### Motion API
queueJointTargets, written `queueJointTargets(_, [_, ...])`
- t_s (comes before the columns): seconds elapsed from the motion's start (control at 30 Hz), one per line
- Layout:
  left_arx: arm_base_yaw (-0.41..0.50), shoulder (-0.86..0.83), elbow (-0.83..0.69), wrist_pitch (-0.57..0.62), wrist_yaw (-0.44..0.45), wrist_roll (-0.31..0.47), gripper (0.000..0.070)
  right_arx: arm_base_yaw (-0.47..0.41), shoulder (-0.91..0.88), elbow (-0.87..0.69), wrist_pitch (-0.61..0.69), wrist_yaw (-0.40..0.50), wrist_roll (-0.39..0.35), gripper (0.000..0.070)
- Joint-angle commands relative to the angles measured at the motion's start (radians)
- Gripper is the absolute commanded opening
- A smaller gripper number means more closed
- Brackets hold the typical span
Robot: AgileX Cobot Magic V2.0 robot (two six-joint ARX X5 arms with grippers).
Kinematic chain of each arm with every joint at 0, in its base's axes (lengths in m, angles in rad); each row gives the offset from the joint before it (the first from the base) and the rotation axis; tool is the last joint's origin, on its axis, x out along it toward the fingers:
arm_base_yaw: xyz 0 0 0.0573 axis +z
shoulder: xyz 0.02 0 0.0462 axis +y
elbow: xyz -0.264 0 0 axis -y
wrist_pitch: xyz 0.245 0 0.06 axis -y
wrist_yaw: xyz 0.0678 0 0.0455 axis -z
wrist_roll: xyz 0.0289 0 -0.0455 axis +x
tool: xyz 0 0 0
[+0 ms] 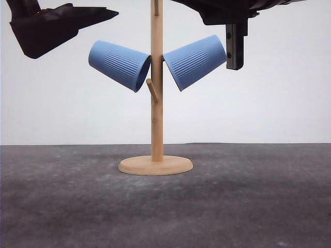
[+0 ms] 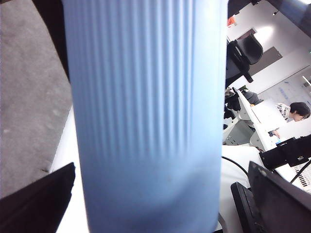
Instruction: Place three cups
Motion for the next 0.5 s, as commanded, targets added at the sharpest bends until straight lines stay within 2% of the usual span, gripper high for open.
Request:
queueJointTargets(0.0, [-0.01,0.011,0.016,0.013,0.008,0.011,0.07,0.005,0.003,0.011,0.0,-0.012,0.003,0.0001])
queueJointTargets(0.47, [-0.044,0.012,0.016,0.053,0.011,0.0,0.07,0.017,0.003,0.011,0.0,0.013,0.008,0.0001])
